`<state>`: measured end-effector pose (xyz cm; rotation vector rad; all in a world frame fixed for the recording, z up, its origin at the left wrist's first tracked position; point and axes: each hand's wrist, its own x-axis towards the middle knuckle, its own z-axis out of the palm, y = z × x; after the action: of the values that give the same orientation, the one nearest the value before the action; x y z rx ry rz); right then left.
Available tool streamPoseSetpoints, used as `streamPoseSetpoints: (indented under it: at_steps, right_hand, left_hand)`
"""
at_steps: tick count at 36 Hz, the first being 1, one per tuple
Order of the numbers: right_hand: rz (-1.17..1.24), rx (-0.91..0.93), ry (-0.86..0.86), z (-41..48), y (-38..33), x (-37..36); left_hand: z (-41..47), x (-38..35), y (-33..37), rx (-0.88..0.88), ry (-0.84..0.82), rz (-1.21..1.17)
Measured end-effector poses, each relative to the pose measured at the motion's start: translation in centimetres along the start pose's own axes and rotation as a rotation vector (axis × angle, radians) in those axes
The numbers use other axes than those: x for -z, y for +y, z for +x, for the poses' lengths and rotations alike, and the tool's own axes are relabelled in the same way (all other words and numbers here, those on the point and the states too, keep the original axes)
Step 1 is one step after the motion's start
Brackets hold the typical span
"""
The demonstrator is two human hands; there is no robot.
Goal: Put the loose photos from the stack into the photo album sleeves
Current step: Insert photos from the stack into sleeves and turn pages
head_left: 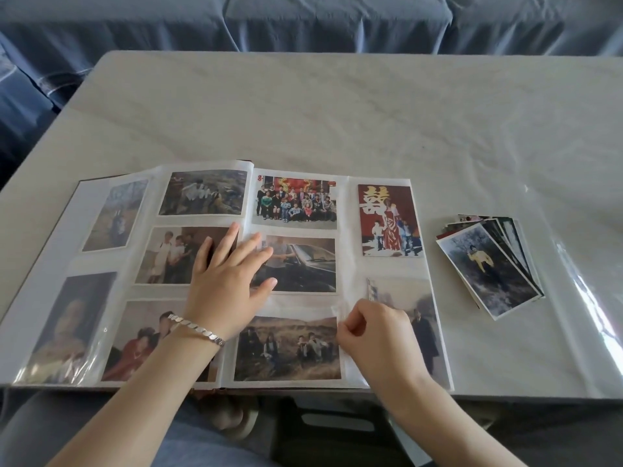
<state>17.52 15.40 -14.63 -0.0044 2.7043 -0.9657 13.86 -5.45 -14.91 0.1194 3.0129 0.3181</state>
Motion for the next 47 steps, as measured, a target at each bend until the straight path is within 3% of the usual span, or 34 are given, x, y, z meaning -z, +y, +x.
streamPoseSetpoints:
  at_steps: [3, 7, 9, 13, 15, 19, 22, 27, 30, 33, 36, 44, 47]
  right_hand:
    - [0.141, -0.061, -0.067, 0.6, 0.3, 0.4]
    - [0.529, -0.236, -0.289, 1.5, 0.8, 2.2]
    - [0.598, -0.255, -0.277, 1.6, 1.6, 3.2]
    - [0.245, -0.121, 0.165, 2.0, 4.5, 5.2]
    - [0.107, -0.113, 0.244, 2.3, 5.8, 6.1]
    - [0.079, -0.189, 0.137, 2.8, 7.2, 6.8]
    - [0.210, -0.189, 0.138, 2.8, 7.7, 6.7]
    - [0.541, -0.230, 0.172, 2.5, 7.2, 7.3]
    - [0.615, -0.117, 0.188, 2.1, 6.4, 7.8]
    - [0.567, 0.056, 0.170, 1.8, 5.0, 8.2]
    - [0.503, 0.166, 0.152, 1.5, 3.9, 8.3]
    - [0.460, 0.186, 0.152, 1.7, 4.0, 8.5]
    - [0.454, 0.193, 0.150, 1.6, 4.1, 8.4]
  left_hand:
    - [0.0, 0.0, 0.0, -0.001, -0.004, 0.009]
    - [0.0, 0.0, 0.0, -0.004, -0.003, 0.010]
    - [0.0, 0.0, 0.0, 0.001, -0.006, 0.016]
    - [-0.1, 0.0, -0.1, 0.009, -0.024, 0.056]
    - [0.0, -0.1, 0.1, 0.025, -0.024, 0.055]
    - [0.5, -0.4, 1.8, 0.027, 0.086, -0.006]
    - [1.2, -0.5, 3.9, 0.005, 0.163, -0.287]
    - [3.3, 0.0, 8.1, 0.046, 0.016, -0.600]
    - [4.9, 0.6, 10.6, 0.052, -0.110, -0.753]
    - [6.1, 1.7, 12.8, 0.101, -0.231, -0.813]
    - [7.2, 2.3, 13.8, 0.208, -0.238, -0.873]
    - [7.3, 2.5, 13.2, 0.281, -0.252, -0.984]
    - [6.9, 2.3, 13.0, 0.251, -0.250, -0.918]
